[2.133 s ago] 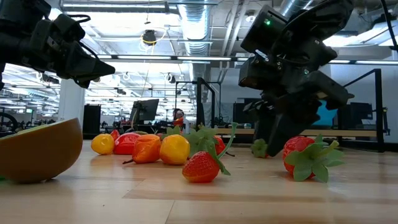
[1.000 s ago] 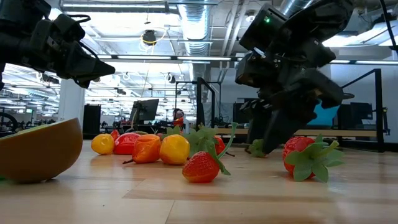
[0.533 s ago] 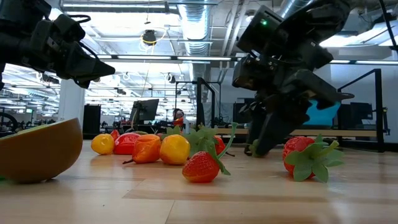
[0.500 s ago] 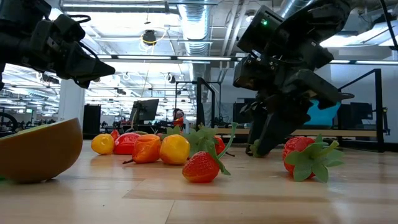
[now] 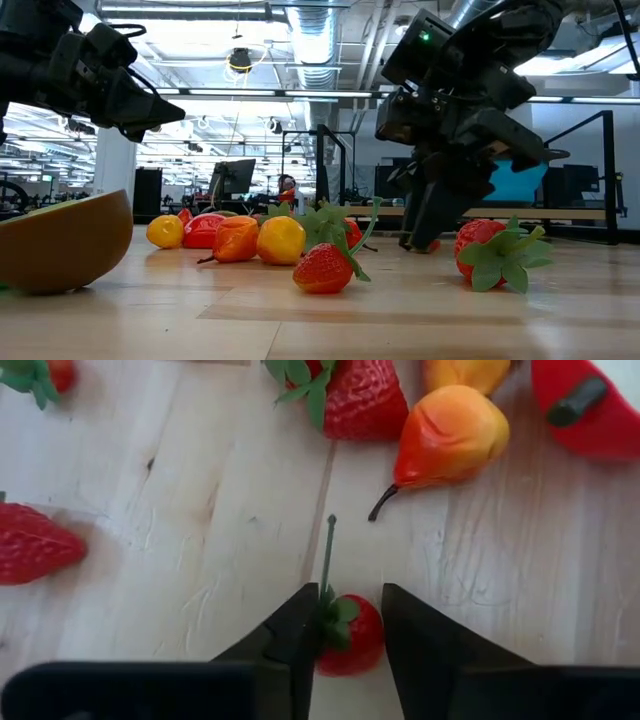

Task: Pick & Place Fruit
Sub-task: Put the red strawberry into the blue colander

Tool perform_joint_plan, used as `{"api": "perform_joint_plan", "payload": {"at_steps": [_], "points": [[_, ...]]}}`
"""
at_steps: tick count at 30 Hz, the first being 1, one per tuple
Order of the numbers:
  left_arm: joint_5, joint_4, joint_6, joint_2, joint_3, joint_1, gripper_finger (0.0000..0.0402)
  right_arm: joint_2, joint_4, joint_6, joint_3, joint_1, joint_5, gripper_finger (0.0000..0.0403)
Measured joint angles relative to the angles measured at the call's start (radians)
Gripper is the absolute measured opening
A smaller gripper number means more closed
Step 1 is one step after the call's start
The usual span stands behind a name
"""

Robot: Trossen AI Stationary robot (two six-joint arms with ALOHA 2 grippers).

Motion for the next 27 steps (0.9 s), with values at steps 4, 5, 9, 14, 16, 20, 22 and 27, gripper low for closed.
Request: {"api": "perform_joint_plan", "payload": {"at_steps": [4,5,9,14,16,20,22,27], "points": [[0.0,0.0,0.0,0.0,0.0,0.0,0.0001,-0.001,0.001,0.019,0.0,0.0,0.0,0.0088],[0.0,0.0,0.0,0.0,0.0,0.0,0.0001,-0.007,-0.004,0.021,-0.001,0.0,0.0,0.0086],[0.0,0.0,0.0,0.0,0.0,0.0,0.0001,-0.035,-0.025,0.021,-0.003,0.0,0.001,0.0072],[0.0,0.0,0.0,0.0,0.0,0.0,0.0001,-0.098,-0.047,0.021,-0.006,-0.004,0.004,0.0034],[0.0,0.0,0.0,0.0,0.0,0.0,0.0001,-0.127,-0.056,0.021,-0.005,-0.004,0.004,0.001],[0.0,0.0,0.0,0.0,0.0,0.0,0.0001,-0.179,-0.063,0.033,-0.004,-0.009,0.007,0.0009],[0.0,0.0,0.0,0.0,0.0,0.0,0.0001,-0.201,-0.069,0.05,-0.003,-0.01,0.008,0.0005],[0.0,0.0,0.0,0.0,0.0,0.0,0.0001,-0.225,-0.079,0.055,-0.003,-0.004,0.007,0.0014]]}}
